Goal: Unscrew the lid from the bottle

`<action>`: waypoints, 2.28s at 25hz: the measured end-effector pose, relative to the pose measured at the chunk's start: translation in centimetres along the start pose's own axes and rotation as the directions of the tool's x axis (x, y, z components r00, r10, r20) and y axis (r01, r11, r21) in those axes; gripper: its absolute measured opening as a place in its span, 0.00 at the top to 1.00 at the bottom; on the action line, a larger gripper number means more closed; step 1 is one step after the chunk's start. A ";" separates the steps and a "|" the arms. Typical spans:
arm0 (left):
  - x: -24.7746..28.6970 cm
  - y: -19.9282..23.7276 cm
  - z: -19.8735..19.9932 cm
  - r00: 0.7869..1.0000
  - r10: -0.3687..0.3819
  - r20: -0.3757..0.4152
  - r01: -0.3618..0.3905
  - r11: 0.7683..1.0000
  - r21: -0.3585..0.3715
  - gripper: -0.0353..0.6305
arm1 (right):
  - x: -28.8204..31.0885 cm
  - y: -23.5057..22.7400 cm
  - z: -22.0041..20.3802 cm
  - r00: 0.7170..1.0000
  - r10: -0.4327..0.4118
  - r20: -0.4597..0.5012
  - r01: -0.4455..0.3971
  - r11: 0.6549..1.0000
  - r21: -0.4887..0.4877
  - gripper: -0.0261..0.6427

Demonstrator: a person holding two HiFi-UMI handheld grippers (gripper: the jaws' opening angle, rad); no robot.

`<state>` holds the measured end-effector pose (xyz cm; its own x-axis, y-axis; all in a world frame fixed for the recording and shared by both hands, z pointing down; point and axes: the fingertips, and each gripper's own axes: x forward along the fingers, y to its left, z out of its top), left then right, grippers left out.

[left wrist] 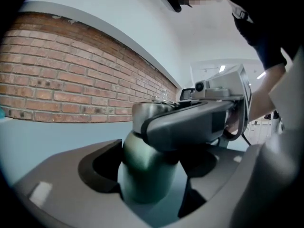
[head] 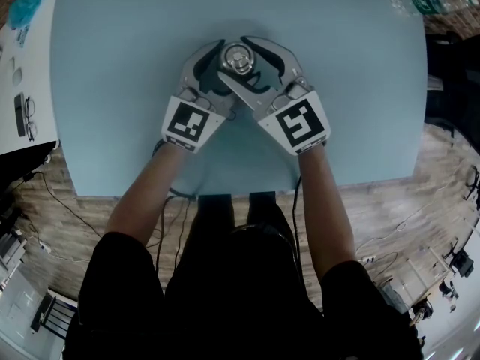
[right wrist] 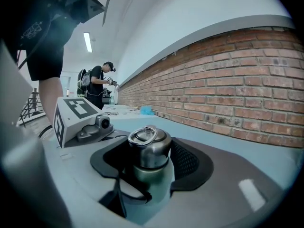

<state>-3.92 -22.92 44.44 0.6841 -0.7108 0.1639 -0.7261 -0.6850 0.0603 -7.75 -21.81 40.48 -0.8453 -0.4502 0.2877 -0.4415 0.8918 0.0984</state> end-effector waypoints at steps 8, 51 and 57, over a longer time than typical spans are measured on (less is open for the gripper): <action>0.0 -0.3 -0.1 0.994 -0.107 -0.014 0.107 0.994 0.017 0.40 | 0.1 0.2 0.1 0.998 0.066 0.023 -0.066 0.998 -0.010 0.56; -0.1 -0.6 -0.8 0.986 -0.152 -0.071 0.154 0.988 0.024 0.31 | -1.0 0.3 0.1 0.989 0.148 -0.016 -0.149 0.988 -0.046 0.42; -0.9 0.0 -0.8 0.995 -0.075 -0.059 0.075 0.997 -0.003 0.29 | -1.6 0.7 0.5 0.995 0.096 0.022 -0.096 0.995 -0.014 0.41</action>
<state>-4.58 -22.15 45.10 0.7315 -0.6464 0.2169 -0.6728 -0.7359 0.0759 -6.81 -20.53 39.65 -0.8903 -0.3636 0.2743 -0.3546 0.9313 0.0836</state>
